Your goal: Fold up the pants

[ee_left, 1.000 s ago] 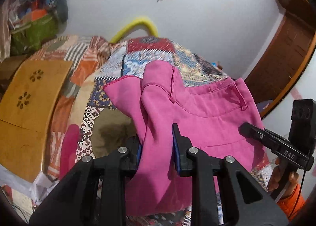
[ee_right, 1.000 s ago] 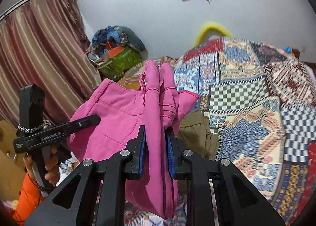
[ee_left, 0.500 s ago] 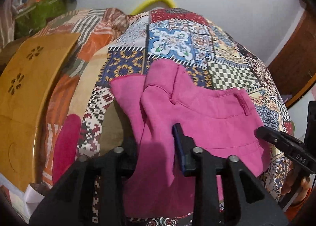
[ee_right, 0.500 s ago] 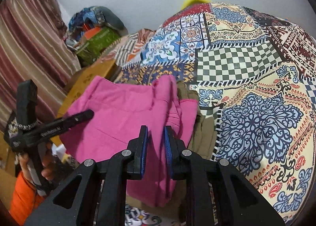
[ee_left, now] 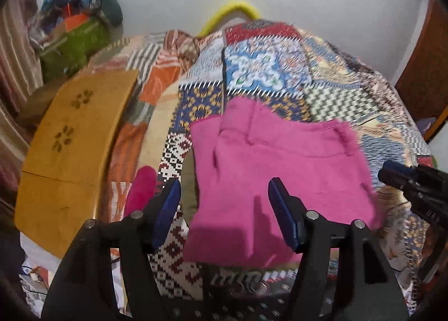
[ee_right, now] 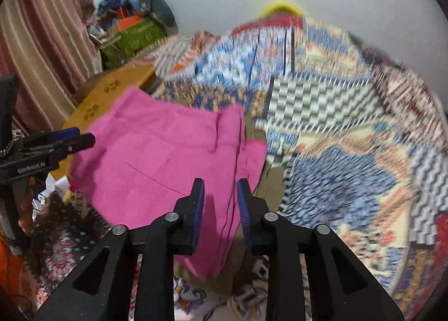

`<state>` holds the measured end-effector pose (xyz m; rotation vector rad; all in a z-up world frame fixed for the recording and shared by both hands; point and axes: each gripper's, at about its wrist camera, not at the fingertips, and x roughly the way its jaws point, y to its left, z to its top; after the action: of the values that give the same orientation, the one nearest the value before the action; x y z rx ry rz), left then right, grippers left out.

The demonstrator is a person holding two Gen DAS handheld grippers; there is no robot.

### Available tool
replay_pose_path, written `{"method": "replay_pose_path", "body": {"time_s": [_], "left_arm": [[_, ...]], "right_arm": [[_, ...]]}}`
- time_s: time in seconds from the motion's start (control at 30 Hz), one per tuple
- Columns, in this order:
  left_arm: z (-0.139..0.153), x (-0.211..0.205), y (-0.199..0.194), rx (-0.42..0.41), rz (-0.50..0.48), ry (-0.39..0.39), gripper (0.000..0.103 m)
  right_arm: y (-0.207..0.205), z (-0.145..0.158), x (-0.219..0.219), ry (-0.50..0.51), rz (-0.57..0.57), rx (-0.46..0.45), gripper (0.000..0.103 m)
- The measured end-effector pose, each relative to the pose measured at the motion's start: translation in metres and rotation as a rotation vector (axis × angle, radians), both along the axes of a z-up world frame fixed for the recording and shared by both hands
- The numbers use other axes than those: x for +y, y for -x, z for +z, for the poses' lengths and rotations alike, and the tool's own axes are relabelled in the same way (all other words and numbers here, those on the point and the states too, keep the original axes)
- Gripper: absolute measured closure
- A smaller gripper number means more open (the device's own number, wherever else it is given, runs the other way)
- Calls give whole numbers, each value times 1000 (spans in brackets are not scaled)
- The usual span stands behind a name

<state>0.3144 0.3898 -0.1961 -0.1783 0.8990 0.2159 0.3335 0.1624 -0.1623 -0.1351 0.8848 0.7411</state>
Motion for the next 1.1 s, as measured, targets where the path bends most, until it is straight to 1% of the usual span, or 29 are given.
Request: {"method": "replay_pose_path", "body": {"time_s": [0.07, 0.1, 0.17, 0.2, 0.23, 0.33, 0.4, 0.43, 0.53, 0.6, 0.7, 0.8, 0.83, 0.87, 0.93, 1.0, 1.07, 1.1], "left_arm": [[24, -12, 16, -45, -12, -2, 38], [35, -18, 23, -66, -16, -8, 38], [68, -35, 47, -139, -25, -28, 38], [78, -41, 52, -161, -27, -32, 38], [98, -51, 68, -205, -30, -31, 38], [140, -75, 104, -299, -41, -42, 38], [161, -91, 128, -350, -48, -53, 38], [177, -104, 146, -386, -55, -60, 38], [207, -132, 190, -467, -56, -90, 38], [220, -146, 214, -506, -57, -97, 38], [240, -173, 257, -573, -59, -102, 36], [249, -193, 289, -619, -52, -112, 33], [252, -201, 300, -635, -46, -121, 32], [254, -210, 312, -655, -47, -126, 31], [257, -221, 328, -678, -46, -132, 28], [259, -230, 341, -695, -43, -147, 26], [261, -241, 354, -714, -32, -164, 21], [262, -245, 359, -725, -28, -170, 16]], "right_arm": [[11, 23, -10, -36, 1, -33, 77], [20, 39, -19, -64, 3, -54, 77], [35, 65, -31, -99, 6, -92, 77], [44, 78, -37, -115, 8, -112, 77], [57, 96, -46, -138, 6, -146, 77], [94, 138, -69, -198, 12, -222, 77], [117, 161, -82, -234, 20, -260, 77], [134, 176, -91, -257, 25, -283, 77], [172, 204, -112, -305, 40, -339, 77], [199, 220, -126, -336, 50, -374, 77], [230, 233, -143, -371, 58, -416, 77], [263, 244, -164, -422, 65, -448, 77], [268, 245, -168, -431, 64, -455, 74], [276, 247, -173, -439, 61, -468, 68], [290, 247, -182, -454, 46, -503, 62], [300, 247, -188, -461, 43, -522, 59], [309, 247, -193, -466, 35, -540, 52], [311, 247, -195, -470, 27, -549, 50]]}}
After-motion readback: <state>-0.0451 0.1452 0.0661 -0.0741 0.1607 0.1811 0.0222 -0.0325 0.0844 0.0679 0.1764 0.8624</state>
